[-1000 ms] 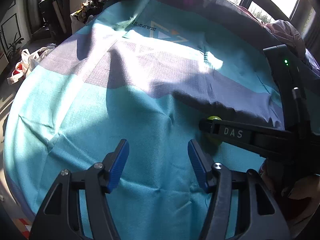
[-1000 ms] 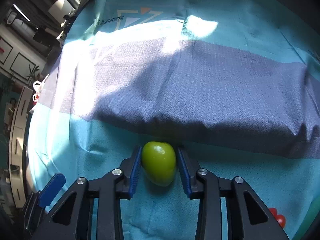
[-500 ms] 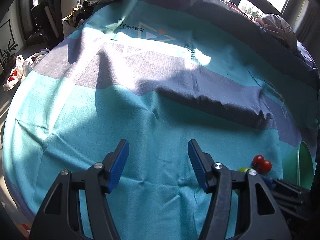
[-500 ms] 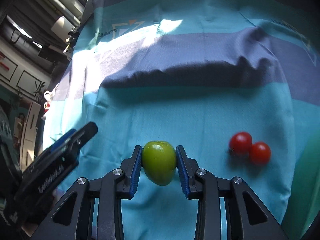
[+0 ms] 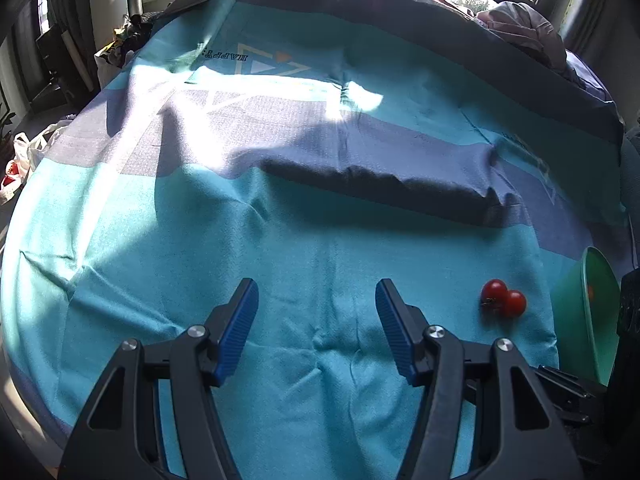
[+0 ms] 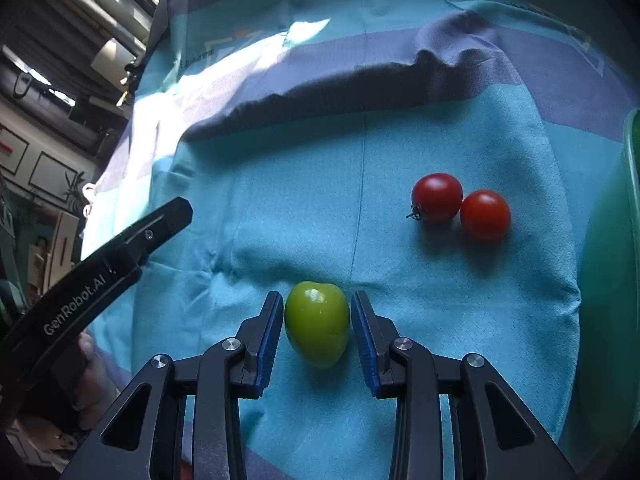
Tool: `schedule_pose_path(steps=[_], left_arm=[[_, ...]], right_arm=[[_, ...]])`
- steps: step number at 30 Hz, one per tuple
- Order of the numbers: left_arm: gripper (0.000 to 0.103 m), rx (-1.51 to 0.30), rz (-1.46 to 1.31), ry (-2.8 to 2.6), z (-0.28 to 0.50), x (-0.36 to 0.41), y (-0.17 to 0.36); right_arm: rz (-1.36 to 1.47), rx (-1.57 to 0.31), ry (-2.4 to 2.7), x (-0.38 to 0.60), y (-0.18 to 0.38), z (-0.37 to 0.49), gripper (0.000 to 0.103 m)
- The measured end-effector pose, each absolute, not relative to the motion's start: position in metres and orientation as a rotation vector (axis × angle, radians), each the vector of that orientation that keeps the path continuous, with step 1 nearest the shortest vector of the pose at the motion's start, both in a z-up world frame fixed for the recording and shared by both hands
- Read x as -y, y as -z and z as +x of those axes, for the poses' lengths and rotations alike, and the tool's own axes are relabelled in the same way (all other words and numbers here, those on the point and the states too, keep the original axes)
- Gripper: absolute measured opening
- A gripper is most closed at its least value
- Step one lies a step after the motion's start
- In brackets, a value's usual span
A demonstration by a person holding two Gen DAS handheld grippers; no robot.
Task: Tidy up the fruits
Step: 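Carry the green plum over the green bowl and open the right gripper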
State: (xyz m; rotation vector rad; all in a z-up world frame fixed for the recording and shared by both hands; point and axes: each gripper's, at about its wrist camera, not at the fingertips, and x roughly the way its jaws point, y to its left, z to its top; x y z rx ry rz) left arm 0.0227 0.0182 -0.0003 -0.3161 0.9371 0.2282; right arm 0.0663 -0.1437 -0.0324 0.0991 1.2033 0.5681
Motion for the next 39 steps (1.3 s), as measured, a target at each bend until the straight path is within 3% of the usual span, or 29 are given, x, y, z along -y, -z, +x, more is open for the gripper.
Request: schedule_pose_path(steps=[10, 18, 23, 30, 32, 39], left_arm=[[0.060, -0.945, -0.425, -0.020, 0.006, 0.004, 0.001], [0.056, -1.026, -0.395, 0.087, 0.009, 0.046, 0.020], [0.048, -1.059, -0.386, 0.131, 0.014, 0.056, 0.030], [0.045, -1.080, -0.390, 0.151, 0.018, 0.060, 0.037], [0.036, -1.086, -0.401, 0.170, 0.020, 0.059, 0.040], [0.035, -1.058, -0.413, 0.184, 0.018, 0.060, 0.033]], right_arm=[[0.203, -1.092, -0.598, 0.174, 0.005, 0.062, 0.037], [0.306, -1.159, -0.621, 0.181, 0.021, 0.071, 0.036], [0.303, -1.220, -0.621, 0.173, 0.034, 0.072, 0.036], [0.304, -1.271, -0.641, 0.164, 0.049, 0.073, 0.036], [0.295, -1.267, -0.631, 0.162, 0.051, 0.073, 0.036], [0.285, -1.243, -0.632, 0.163, 0.049, 0.072, 0.036]])
